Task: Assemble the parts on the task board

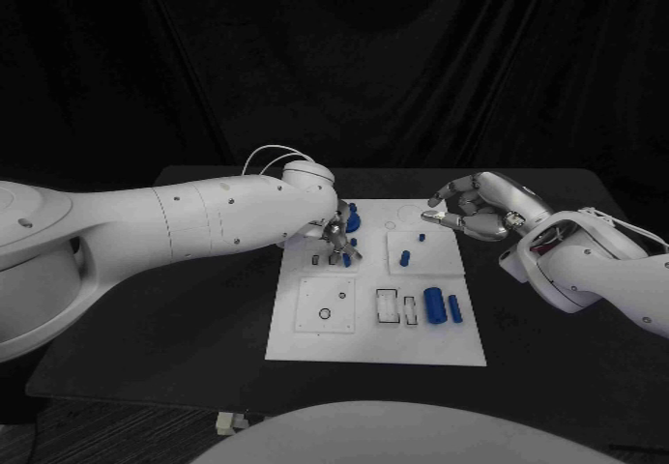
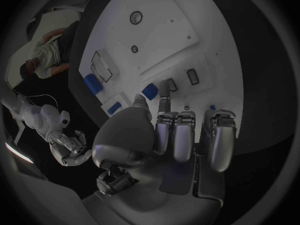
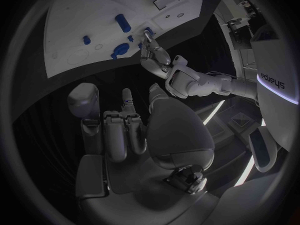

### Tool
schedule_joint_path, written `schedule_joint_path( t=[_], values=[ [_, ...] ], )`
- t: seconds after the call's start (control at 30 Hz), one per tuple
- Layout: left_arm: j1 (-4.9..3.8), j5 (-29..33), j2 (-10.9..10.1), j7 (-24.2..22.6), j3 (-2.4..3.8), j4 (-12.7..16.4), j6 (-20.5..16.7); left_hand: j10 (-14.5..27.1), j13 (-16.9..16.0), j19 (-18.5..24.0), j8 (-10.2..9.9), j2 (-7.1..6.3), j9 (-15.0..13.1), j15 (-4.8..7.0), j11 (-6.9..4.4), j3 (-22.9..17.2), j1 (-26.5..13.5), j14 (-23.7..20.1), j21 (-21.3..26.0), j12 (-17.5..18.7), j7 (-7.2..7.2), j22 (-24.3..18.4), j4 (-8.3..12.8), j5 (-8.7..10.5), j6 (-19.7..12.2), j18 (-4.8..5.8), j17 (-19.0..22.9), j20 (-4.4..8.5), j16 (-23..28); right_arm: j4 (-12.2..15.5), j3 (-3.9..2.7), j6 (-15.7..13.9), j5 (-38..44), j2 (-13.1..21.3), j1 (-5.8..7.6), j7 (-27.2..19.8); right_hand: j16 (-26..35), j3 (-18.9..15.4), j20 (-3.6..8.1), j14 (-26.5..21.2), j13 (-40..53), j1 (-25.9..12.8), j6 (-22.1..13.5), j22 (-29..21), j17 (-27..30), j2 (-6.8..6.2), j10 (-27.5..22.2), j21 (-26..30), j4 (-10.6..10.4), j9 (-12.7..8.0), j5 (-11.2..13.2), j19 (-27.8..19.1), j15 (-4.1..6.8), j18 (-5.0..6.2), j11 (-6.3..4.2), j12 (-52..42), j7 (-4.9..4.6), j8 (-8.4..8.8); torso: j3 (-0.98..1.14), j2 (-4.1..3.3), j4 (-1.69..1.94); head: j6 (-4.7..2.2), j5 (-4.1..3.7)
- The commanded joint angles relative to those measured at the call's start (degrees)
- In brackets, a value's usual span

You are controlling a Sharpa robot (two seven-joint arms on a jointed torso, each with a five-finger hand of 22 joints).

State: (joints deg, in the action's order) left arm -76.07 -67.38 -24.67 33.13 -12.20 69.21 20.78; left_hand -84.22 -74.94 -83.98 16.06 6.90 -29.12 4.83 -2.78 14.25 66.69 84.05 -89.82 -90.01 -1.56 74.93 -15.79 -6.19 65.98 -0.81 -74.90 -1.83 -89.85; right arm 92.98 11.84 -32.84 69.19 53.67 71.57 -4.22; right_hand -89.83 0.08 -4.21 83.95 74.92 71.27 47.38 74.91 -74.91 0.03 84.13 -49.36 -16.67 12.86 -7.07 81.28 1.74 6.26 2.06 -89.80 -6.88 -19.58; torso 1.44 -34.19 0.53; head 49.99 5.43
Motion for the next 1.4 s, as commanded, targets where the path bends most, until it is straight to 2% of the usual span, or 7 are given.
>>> schedule_joint_path(
  t=[0.03, 0.13, 0.3, 0.8, 1.17, 1.23, 1.4],
  values=[
    [0.15, 0.3, 0.17, -0.5, 0.06, 0.03, 0.9, -5.78, -15.06, -6.02, -0.57, -0.07, -0.21, 0.2, 0.39, -0.41, 1.3, 5.95, -0.18, 0.01, -0.03, 15.07, 0.51, -2.68, -0.37, 0.81, -15.1, 0.36, -0.15, 0.01, -0.04, 0.56, 0.07, 0.07, -0.14, 1.31, -0.17, -0.48, -0.17, 6.05, 15.08, -0.67, -0.44, 6.22, -15.09, -0.04, 5.87, 0.33, -0.02, 0.08, -0.4, -0.21, -0.13, 0.37, 0.25, -0.2, 0.08, -0.45, 0.0, 0.01, 0.0, 0.01, 0.04],
    [0.23, 0.3, 0.25, -0.57, 0.06, 0.04, 0.97, -5.78, -15.06, -6.02, -1.24, -0.33, -0.49, 0.18, 0.4, -0.98, 2.04, 5.95, -0.18, 0.01, -0.03, 15.07, 0.59, -6.88, -0.31, 0.81, -15.1, 0.34, -0.15, -0.01, -0.04, 0.63, 0.07, 0.05, -0.14, 1.38, -0.17, -0.49, -0.17, 6.05, 15.08, -0.74, -0.44, 6.2, -15.09, 0.04, 5.87, 0.39, -0.01, 0.11, -0.46, -0.22, -0.13, 0.38, 0.26, -0.2, 0.08, -0.53, 0.01, 0.0, 0.0, 0.01, 0.04],
    [0.42, 0.3, 0.32, -0.53, 0.06, 0.03, 0.93, -5.78, -15.06, -6.02, -2.07, -0.6, -0.7, 0.18, 0.41, -1.66, 2.93, 5.95, -0.18, 0.01, -0.07, 15.07, 0.59, -10.75, -0.39, 0.81, -15.1, 0.33, -0.15, -0.06, -0.04, 0.68, 0.07, 0.04, -0.14, 1.44, -0.17, -0.5, -0.17, 6.05, 15.08, -0.82, -0.44, 6.18, -15.09, 0.13, 5.87, 0.5, 0.0, 0.14, -0.55, -0.24, -0.14, 0.39, 0.26, -0.2, 0.08, -0.61, 0.0, -0.01, 0.0, 0.01, -0.02],
    [0.68, 0.3, 0.29, -0.38, 0.06, -0.03, 1.21, -5.78, -15.06, -6.02, -3.56, -1.53, -1.15, 0.34, 0.19, -4.06, 6.51, 5.95, -0.18, 0.01, 0.19, 15.07, 1.8, -17.05, -0.25, 0.81, -15.1, 0.46, -0.15, -0.03, -0.04, 0.66, 0.07, 0.1, -0.15, 1.49, -0.17, -0.54, -0.17, 6.05, 15.08, -0.95, -0.37, 6.17, -15.09, 0.26, 5.87, 0.53, 0.03, 0.23, -0.7, -0.24, -0.15, 0.39, 0.28, -0.2, 0.09, -0.83, -0.01, 0.02, 0.0, 0.01, 0.06],
    [0.74, 0.3, 0.12, -0.14, 0.06, 0.12, 1.55, -5.78, -15.06, -6.02, -3.58, -2.45, -1.92, 0.68, -0.22, -6.24, 9.83, 5.95, -0.18, 0.01, 0.71, 15.07, 3.8, -17.79, 0.75, 0.81, -15.1, 0.75, -0.15, -0.06, -0.04, 0.7, 0.07, 0.05, -0.17, 1.65, -0.17, -0.52, -0.17, 6.05, 15.08, -0.74, -0.23, 6.15, -15.09, 0.34, 5.87, 0.63, 0.23, 0.4, -0.97, -0.24, -0.14, 0.4, 0.27, -0.2, 0.12, -1.25, -0.02, 0.02, 0.0, 0.01, 0.27],
    [0.74, 0.3, 0.06, -0.06, 0.06, 0.16, 1.61, -5.78, -15.06, -6.02, -3.54, -2.57, -2.38, 0.86, -0.41, -7.54, 10.53, 5.95, -0.18, 0.01, 0.87, 15.07, 4.14, -15.43, 0.9, 0.81, -15.1, 0.93, -0.15, -0.07, -0.04, 0.72, 0.07, 0.04, -0.18, 1.68, -0.17, -0.52, -0.17, 6.05, 15.08, -0.67, -0.21, 6.14, -15.09, 0.35, 5.87, 0.7, 0.26, 0.45, -1.05, -0.25, -0.14, 0.41, 0.26, -0.2, 0.13, -1.37, -0.02, 0.01, 0.01, 0.01, 0.27],
    [0.75, 0.3, -0.12, 0.17, 0.06, 0.34, 1.39, -5.78, -15.06, -6.02, -3.5, -2.77, -2.75, 0.99, -0.56, -8.93, 11.15, 5.95, -0.18, 0.01, 1.04, 15.07, 4.5, -15.5, 1.13, 0.81, -15.1, 1.05, -0.15, -0.13, -0.04, 0.82, 0.07, 0.01, -0.2, 1.81, -0.17, -0.51, -0.15, 6.05, 15.08, -0.39, -0.13, 6.1, -15.09, 0.4, 5.87, 0.89, 0.32, 0.68, -1.46, -0.27, -0.11, 0.44, 0.22, -0.2, 0.18, -1.91, -0.02, 0.0, 0.0, 0.01, 0.35]
  ],
)
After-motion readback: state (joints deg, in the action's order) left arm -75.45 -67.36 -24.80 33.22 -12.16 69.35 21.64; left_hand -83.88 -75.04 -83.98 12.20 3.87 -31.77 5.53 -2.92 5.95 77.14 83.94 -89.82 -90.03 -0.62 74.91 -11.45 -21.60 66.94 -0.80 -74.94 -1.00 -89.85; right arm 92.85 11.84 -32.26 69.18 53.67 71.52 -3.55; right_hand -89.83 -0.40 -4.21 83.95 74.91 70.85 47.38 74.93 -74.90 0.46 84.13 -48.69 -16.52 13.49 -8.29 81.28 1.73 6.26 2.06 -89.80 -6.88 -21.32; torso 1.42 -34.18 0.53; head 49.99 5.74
